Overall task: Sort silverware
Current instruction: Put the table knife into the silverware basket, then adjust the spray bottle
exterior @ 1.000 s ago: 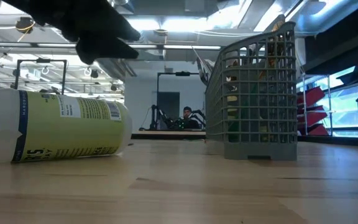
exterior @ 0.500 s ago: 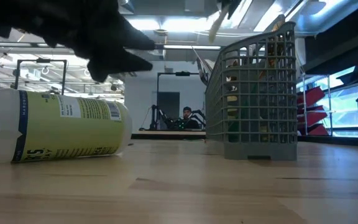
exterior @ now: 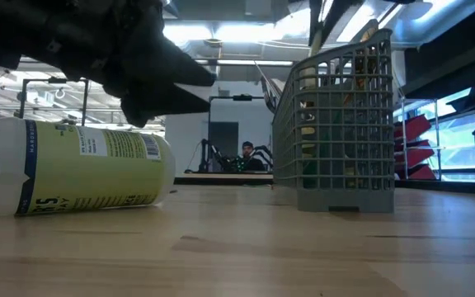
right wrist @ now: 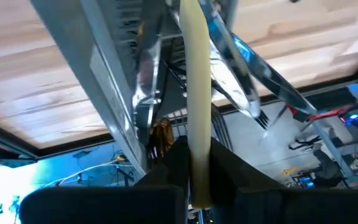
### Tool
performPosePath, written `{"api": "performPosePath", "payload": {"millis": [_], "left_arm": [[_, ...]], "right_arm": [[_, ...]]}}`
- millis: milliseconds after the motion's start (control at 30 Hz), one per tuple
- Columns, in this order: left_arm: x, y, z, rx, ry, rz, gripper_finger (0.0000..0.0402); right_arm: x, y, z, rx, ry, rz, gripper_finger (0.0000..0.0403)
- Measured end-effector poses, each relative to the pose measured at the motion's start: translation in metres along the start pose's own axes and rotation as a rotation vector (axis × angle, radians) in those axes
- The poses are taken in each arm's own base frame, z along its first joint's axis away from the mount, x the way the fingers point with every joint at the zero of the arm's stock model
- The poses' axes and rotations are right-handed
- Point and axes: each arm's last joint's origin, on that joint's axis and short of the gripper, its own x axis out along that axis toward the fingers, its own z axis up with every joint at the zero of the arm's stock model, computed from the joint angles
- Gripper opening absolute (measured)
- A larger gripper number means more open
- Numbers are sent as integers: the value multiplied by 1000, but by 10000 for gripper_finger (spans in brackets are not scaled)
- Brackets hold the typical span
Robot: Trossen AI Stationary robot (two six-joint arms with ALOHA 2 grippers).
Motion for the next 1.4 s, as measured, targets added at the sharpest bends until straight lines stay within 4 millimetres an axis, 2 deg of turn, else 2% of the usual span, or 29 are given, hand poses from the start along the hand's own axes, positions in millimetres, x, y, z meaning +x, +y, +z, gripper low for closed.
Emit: {"api": "performPosePath", "payload": {"millis": [200, 567, 800, 933, 1033, 1133, 1267, 1400], "left_arm": [[0, 1, -1, 12, 6, 6, 235], [0, 1, -1, 15, 7, 9, 235], [0, 1, -1, 30, 7, 9, 235], [0, 1, 0, 56, 5, 13, 235], [-4, 0, 4, 79, -28, 60, 235], [-13, 3, 14, 126, -37, 137, 233], [-25, 22, 24, 156, 14, 329, 216], [-31, 38, 20, 90, 53, 492, 201]], "right_arm": [[7, 4, 6, -10, 16, 22, 18], [8, 3, 9, 39, 3, 12, 72], [4, 6, 13, 29, -14, 10, 75], [1, 5, 12, 42, 45, -28, 76], [-11, 5, 11, 80, 65, -76, 76], [-23, 4, 13, 162, 3, -97, 76], [-28, 10, 21, 206, -8, -101, 76], [-36, 16, 31, 313, 12, -154, 76]]}}
